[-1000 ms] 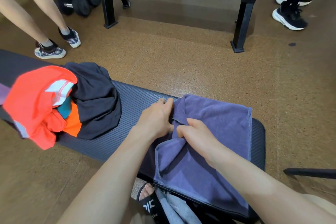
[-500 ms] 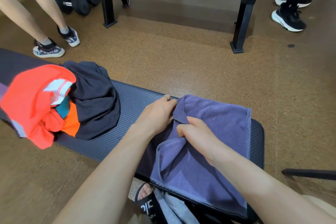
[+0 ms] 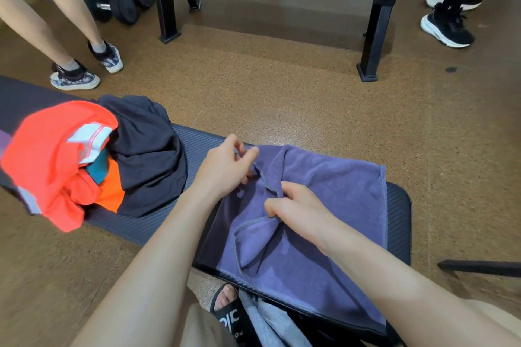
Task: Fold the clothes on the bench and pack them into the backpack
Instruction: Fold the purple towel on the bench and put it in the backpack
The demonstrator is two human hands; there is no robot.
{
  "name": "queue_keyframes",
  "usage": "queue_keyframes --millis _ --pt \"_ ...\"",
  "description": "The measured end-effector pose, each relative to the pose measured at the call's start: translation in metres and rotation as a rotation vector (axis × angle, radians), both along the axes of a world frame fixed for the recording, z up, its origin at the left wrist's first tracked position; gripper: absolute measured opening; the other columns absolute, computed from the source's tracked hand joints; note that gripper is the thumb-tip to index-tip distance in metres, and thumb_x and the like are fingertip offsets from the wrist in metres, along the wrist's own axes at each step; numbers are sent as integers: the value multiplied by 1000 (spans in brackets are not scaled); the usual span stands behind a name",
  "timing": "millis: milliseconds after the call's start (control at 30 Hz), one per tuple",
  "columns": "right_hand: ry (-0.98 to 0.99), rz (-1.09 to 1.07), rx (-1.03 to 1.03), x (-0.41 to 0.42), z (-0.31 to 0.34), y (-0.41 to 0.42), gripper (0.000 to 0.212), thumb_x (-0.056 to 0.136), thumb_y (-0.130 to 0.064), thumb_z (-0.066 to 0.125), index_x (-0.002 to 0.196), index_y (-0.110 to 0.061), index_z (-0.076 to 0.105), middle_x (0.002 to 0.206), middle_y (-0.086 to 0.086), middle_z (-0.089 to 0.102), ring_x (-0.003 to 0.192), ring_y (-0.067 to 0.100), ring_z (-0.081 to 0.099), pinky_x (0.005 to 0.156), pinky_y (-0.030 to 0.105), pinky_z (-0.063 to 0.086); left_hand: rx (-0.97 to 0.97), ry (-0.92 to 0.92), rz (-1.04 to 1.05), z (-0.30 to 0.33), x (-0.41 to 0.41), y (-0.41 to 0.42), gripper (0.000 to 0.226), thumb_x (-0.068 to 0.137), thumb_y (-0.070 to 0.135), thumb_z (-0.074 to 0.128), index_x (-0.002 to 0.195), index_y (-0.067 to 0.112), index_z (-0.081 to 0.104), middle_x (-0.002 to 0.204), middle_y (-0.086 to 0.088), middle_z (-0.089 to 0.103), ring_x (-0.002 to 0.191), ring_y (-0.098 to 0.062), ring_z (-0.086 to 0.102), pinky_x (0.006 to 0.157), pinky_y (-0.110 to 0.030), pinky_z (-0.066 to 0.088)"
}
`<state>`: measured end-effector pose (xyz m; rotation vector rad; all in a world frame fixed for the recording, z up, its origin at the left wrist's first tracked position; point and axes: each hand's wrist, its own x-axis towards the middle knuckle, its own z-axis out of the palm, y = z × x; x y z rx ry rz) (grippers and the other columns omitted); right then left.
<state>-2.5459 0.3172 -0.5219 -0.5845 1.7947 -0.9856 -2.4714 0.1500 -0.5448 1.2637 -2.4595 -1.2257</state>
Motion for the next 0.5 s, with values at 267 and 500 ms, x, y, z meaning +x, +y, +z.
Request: queue_keyframes --millis 267,500 --pt "84 63 -30 7 -5 -2 23 71 -20 60 64 -24 39 54 -15 38 56 8 35 61 32 31 155 14 37 3 -12 7 37 86 28 72 104 17 42 74 1 76 76 -21 72 82 -48 60" --pt "85 58 -50 11 -11 -4 16 73 -21 61 71 -25 46 54 -18 42 57 5 38 61 29 34 684 107 170 13 -14 8 34 94 14 68 108 18 37 75 -6 66 63 -17 64 61 -27 58"
